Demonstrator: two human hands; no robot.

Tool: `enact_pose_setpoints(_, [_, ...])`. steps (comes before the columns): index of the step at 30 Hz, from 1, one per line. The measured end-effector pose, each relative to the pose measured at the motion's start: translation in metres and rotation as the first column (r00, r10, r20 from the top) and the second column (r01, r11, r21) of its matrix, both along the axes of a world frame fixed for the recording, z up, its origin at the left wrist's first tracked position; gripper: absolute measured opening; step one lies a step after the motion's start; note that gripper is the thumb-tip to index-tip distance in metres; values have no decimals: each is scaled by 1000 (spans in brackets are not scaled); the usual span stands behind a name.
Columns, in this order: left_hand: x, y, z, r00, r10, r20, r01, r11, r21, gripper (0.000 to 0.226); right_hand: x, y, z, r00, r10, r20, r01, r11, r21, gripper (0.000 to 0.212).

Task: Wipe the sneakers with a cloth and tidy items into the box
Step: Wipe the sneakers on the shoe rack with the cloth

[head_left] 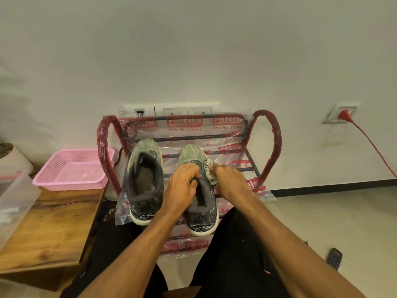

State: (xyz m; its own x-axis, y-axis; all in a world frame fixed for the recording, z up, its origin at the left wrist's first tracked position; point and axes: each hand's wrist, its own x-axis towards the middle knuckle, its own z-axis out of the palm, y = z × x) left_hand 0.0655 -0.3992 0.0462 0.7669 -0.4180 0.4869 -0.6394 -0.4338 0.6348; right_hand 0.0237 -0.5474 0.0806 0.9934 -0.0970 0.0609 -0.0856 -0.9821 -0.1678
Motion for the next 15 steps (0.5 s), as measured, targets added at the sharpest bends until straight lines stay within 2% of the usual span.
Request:
enact_pose_setpoints(5, [6, 6, -3, 999, 42, -33, -43, 998, -50, 39, -17, 4, 0, 999, 30, -36, -27, 998, 65, 41])
enact_pose_setpoints(8, [7, 6, -5, 998, 36, -50, -39, 997, -61, 33, -16, 8, -6, 998, 52, 21, -50, 996, -71, 36])
enact_pose_setpoints(11, [8, 3, -3, 999, 16, -49, -18, 999, -33, 38, -4, 3, -8, 999, 46, -10, -46, 985, -164, 29])
enact_pose_setpoints(15, [7, 5, -2, 998, 31, -47, -32, 999, -22, 41, 5, -19, 8, 993, -116, -23, 115, 993, -9, 32])
